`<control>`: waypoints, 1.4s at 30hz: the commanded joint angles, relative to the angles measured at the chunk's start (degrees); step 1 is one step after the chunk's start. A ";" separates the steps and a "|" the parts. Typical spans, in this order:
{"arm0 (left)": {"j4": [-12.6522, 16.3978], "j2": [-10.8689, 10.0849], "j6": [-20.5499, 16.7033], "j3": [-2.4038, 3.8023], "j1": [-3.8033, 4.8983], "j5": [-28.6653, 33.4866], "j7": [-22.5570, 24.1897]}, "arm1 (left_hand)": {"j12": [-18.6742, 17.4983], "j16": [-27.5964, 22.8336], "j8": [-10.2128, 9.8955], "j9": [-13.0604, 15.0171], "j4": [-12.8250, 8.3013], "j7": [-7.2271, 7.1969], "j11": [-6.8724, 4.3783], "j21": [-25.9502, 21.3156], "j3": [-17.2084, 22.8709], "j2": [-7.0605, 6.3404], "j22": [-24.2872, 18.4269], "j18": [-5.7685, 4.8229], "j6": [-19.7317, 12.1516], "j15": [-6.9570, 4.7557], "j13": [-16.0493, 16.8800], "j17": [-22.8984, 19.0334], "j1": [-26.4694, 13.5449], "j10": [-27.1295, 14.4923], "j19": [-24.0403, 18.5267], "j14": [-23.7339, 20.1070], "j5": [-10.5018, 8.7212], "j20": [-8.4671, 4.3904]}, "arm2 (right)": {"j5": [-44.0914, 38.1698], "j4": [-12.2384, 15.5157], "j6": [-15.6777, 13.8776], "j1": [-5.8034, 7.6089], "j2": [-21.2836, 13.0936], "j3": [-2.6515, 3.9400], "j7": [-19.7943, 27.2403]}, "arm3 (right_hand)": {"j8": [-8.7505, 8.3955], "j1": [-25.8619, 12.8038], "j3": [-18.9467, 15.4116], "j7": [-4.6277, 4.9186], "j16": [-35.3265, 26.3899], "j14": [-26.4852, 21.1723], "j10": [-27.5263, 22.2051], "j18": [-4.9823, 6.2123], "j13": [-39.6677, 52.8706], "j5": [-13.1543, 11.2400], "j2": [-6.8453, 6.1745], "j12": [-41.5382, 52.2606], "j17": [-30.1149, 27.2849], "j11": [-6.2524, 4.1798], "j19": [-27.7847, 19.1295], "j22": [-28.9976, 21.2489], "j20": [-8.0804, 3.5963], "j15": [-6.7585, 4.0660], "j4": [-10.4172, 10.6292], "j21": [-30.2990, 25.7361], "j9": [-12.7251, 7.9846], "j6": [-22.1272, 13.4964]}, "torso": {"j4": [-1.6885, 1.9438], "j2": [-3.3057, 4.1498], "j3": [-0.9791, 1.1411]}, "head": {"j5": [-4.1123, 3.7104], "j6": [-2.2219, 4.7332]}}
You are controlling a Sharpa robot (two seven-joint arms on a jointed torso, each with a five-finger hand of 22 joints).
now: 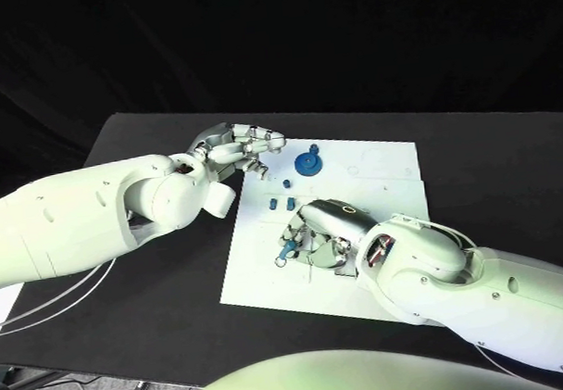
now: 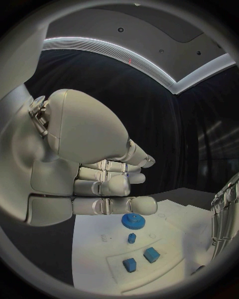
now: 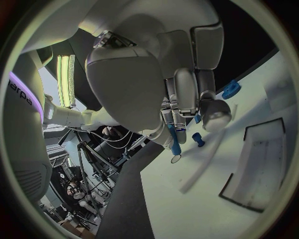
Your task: Assemble the parts on the task board
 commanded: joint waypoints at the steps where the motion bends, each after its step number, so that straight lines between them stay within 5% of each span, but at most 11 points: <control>1: 0.05 0.10 1.16 0.05 0.05 0.34 0.79 | 0.10 -0.24 0.36 -0.10 -0.02 0.09 -0.05 -0.32 0.19 0.60 0.05 -0.45 -0.42 0.16 -0.08 -0.03 0.09 -0.37 -0.39 -0.39 -0.18 0.09 | -1.72 -0.41 1.31 -0.15 0.52 -0.15 0.54 | 0.35 0.01 0.53 0.33 0.10 2.88 0.10 -0.49 0.05 0.33 -0.22 -0.30 -0.09 0.33 -0.28 -0.01 0.02 0.14 -0.06 -0.18 0.08 -0.14 | 0.10 -0.03 0.04 | 0.20 -0.26; 29: 0.03 0.13 1.40 0.05 0.05 0.34 0.34 | 0.11 -0.25 0.42 -0.12 0.05 0.11 -0.02 -0.34 0.21 0.72 0.06 -0.46 -0.48 0.18 -0.10 -0.07 0.03 -0.42 -0.41 -0.42 -0.14 0.12 | -4.36 -0.72 5.80 -0.27 1.26 -0.50 -1.09 | 0.29 -0.09 0.91 0.37 0.04 2.85 0.21 -0.46 0.08 0.64 -0.28 -0.46 -0.23 0.36 -0.38 -0.12 0.06 0.17 -0.41 -0.25 0.08 -0.15 | -0.07 -0.06 0.00 | 0.47 -0.42; 42: -0.01 0.16 1.39 0.05 0.05 0.20 0.05 | 0.11 -0.25 0.44 -0.13 0.09 0.12 -0.01 -0.38 0.23 0.79 0.05 -0.45 -0.52 0.20 -0.12 -0.08 0.02 -0.45 -0.42 -0.42 -0.13 0.13 | -5.83 -0.36 4.57 -0.25 1.50 -0.57 -1.96 | -0.02 -0.79 1.51 0.61 -0.03 2.79 -0.19 -0.45 0.04 1.02 -0.55 -1.08 -0.39 0.59 -0.52 -0.18 0.18 0.34 -0.80 -0.30 -0.03 -0.65 | 0.03 -0.06 -0.03 | 0.60 -0.42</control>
